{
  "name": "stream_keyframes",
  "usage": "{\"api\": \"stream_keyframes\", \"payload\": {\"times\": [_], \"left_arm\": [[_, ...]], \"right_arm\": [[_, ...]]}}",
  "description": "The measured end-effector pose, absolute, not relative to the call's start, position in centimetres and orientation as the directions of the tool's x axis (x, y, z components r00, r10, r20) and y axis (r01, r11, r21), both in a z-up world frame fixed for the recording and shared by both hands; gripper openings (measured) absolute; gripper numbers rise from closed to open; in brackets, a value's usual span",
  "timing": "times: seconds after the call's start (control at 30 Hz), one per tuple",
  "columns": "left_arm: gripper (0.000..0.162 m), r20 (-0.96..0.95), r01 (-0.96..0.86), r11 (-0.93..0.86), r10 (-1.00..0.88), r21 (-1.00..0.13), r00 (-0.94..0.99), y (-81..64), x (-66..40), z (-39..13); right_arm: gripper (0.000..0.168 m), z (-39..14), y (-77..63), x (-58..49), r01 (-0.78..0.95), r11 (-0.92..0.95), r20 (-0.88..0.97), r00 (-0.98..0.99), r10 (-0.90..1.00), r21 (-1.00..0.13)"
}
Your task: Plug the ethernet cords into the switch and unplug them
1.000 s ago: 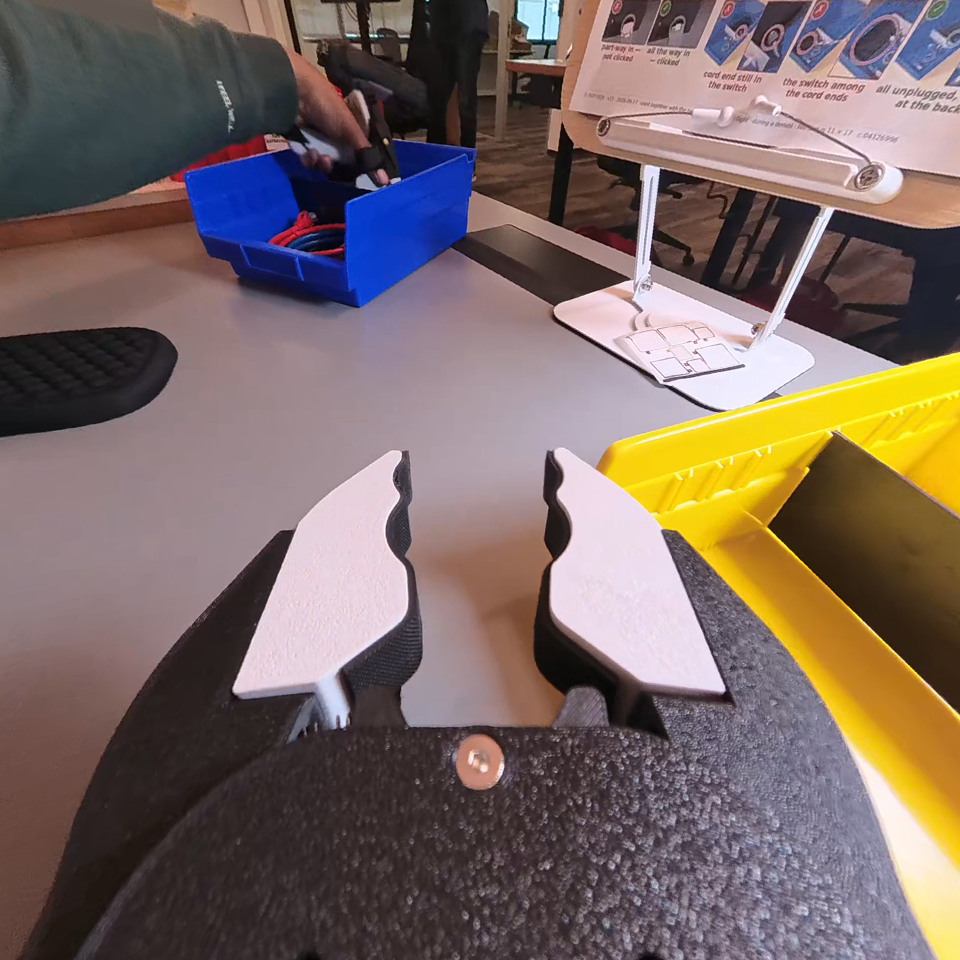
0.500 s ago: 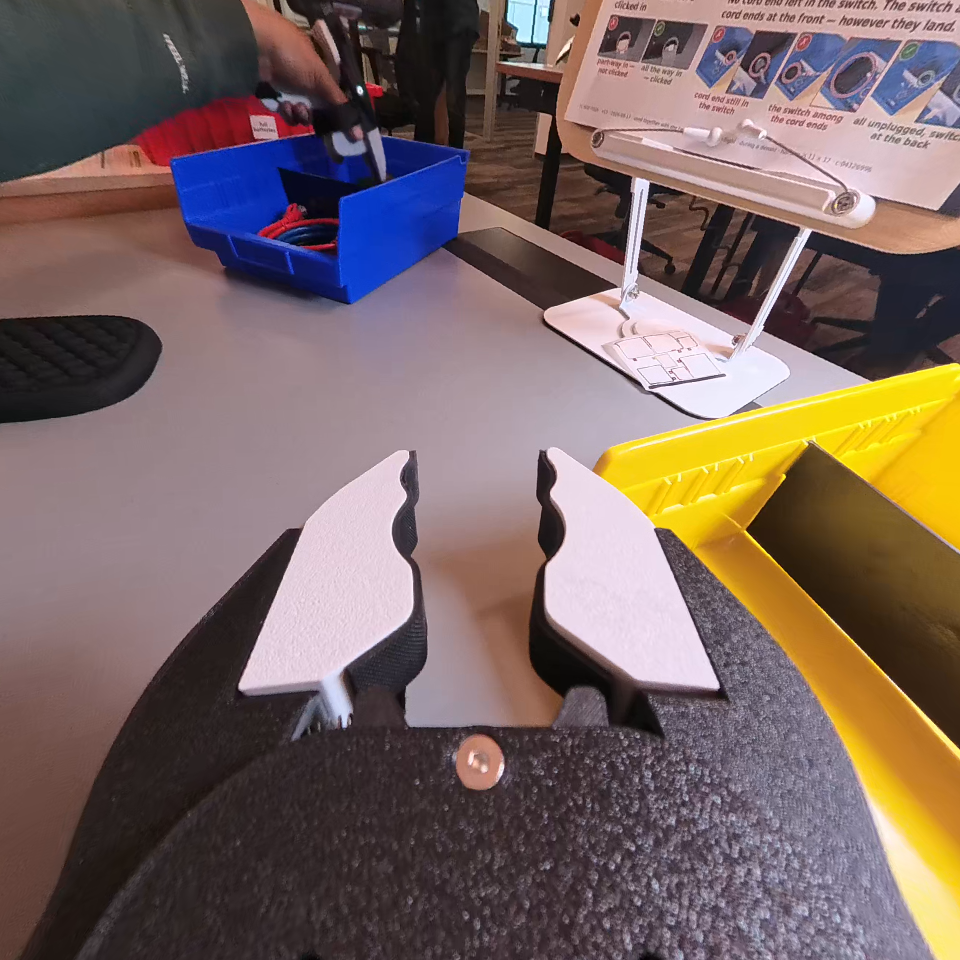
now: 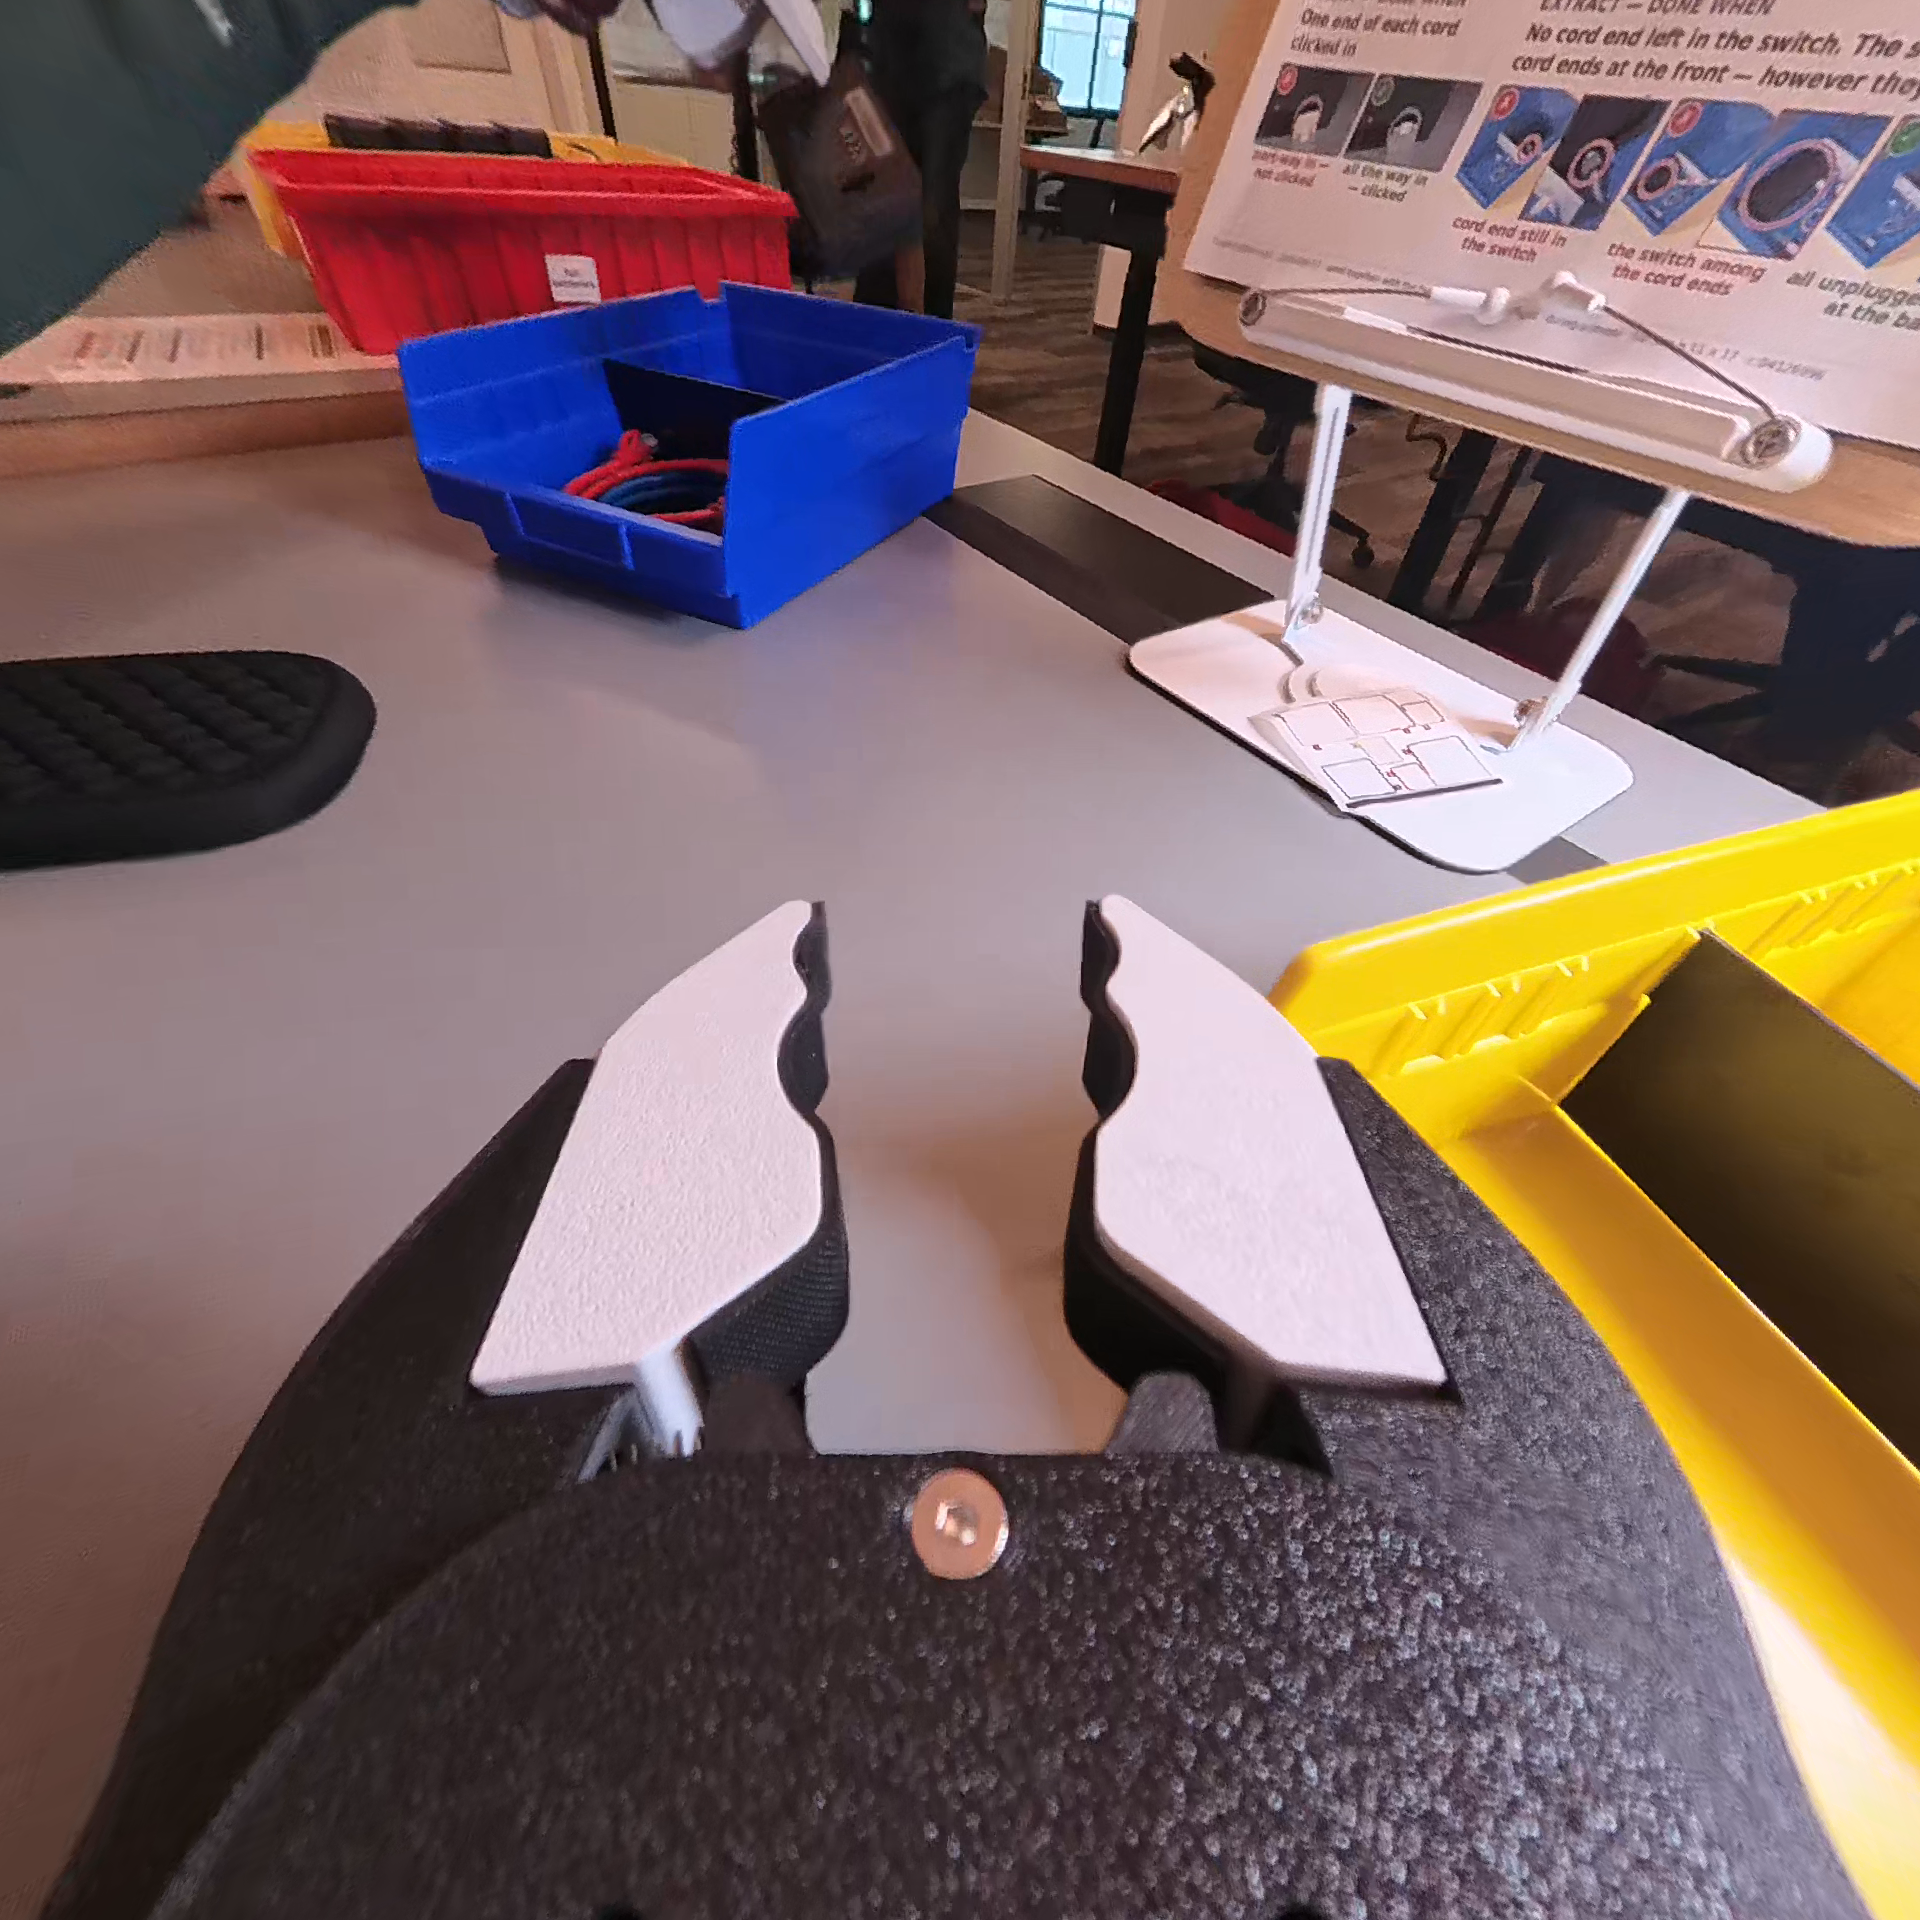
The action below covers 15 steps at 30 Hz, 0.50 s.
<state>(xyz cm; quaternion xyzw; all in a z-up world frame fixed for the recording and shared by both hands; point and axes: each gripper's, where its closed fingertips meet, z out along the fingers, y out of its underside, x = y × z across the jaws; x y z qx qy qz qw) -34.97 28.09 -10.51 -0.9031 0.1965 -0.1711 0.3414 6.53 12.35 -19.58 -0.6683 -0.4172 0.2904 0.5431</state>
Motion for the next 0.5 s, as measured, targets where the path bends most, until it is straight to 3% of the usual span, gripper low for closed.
{"api": "stream_keyframes", "payload": {"times": [0.1,0.3,0.5], "left_arm": [[0.005,0.158,-0.302,-0.584,-0.606,-0.754,0.779,24.9,-27.8,-9.4],[0.0,0.248,-0.356,-0.561,-0.732,-0.747,0.634,20.6,-17.4,-16.0],[0.0,0.262,-0.42,-0.522,-0.803,-0.742,0.535,16.4,-12.7,-18.2]], "right_arm": [[0.066,-18.5,12.0,4.4,0.237,-0.029,0.1,0.515,0.851,-0.971],[0.077,-19.6,10.3,-2.2,0.334,0.057,0.211,0.445,0.87,-0.941],[0.088,-23.7,10.1,-3.4,0.472,-0.069,0.154,0.417,0.896,-0.879]]}}
